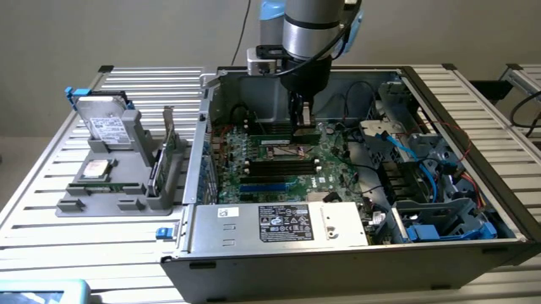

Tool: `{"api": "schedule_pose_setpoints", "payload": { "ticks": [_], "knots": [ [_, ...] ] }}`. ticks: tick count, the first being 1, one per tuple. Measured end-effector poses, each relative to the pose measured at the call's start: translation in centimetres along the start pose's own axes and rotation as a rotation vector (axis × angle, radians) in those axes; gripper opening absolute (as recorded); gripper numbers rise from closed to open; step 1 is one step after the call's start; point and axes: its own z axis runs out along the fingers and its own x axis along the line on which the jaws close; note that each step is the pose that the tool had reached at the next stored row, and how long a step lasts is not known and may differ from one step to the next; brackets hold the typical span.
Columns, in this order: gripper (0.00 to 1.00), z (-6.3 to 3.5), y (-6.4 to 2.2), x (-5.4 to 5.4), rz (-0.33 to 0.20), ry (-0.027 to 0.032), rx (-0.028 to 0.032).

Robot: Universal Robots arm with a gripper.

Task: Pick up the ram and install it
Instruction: 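Insert the ram into the slot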

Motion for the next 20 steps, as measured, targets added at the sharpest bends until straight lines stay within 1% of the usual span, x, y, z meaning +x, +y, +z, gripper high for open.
{"api": "schedule_pose_setpoints", "payload": {
  "ticks": [6, 15, 18, 20],
  "knots": [
    [0.14, 0.46, 0.0, 0.5, 0.0, 0.0002, 0.0],
    [0.14, 2.03, -0.01, 0.6, 0.0, 0.0017, 0.0],
    [0.14, 2.19, -0.01, 0.8, 0.0, 0.0033, 0.0],
    [0.14, 2.35, -0.01, 0.8, 0.0, 0.0054, -0.0001]
  ]
}}
